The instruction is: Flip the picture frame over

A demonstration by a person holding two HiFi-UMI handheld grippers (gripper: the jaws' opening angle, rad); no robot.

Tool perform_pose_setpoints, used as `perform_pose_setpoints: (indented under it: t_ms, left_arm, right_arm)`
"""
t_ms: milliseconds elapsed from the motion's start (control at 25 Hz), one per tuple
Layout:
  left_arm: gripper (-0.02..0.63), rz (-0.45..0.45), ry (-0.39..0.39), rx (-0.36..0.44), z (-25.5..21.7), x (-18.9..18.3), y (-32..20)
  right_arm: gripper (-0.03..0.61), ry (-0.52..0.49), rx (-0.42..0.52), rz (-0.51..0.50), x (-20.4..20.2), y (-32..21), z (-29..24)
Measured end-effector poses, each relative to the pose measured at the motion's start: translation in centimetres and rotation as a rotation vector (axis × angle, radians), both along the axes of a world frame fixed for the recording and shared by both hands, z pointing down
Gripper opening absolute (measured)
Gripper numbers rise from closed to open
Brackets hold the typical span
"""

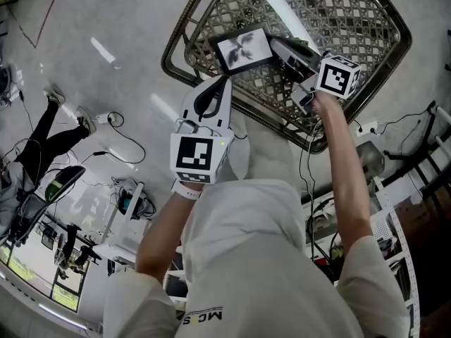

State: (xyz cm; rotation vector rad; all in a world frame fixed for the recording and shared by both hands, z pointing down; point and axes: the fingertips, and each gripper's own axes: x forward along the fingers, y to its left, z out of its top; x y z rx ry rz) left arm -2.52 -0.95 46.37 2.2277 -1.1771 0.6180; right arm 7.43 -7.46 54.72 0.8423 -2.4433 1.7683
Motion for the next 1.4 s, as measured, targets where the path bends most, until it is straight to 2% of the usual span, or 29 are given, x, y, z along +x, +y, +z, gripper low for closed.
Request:
perform_pose_setpoints:
  t_ms: [480,600,1000,1240,1400]
  left_arm:
    - [0.025,-0.001,0.005,0.029,-1.5,-0.6,-0.4]
    - [0.025,-0.001,0.008,0.046,-2.4,-0.8,-0.5]
    - [0.025,0.013,0.015,0.083,-5.6,-0.9,-0.2]
    - [0.025,0.016,0.032,0.122,-8.8,-1.3,0.2]
    - [0.025,0.010,0.039,0.148,-10.8,-1.8,0.5]
  right_arm:
    - [0.043,0.280,0.179,-0.064,0.5,0.6,-1.1]
    - [0.026,0.355,0.225,-0.079,0.6,0.9,-1.8]
    - [0.025,0.566,0.390,-0.125,0.4,2.3,-6.6]
    - [0.025,0.651,0.489,-0.110,-0.6,3.7,-11.2]
    - [0.025,0.647,0.531,-0.040,-0.9,4.6,-14.8]
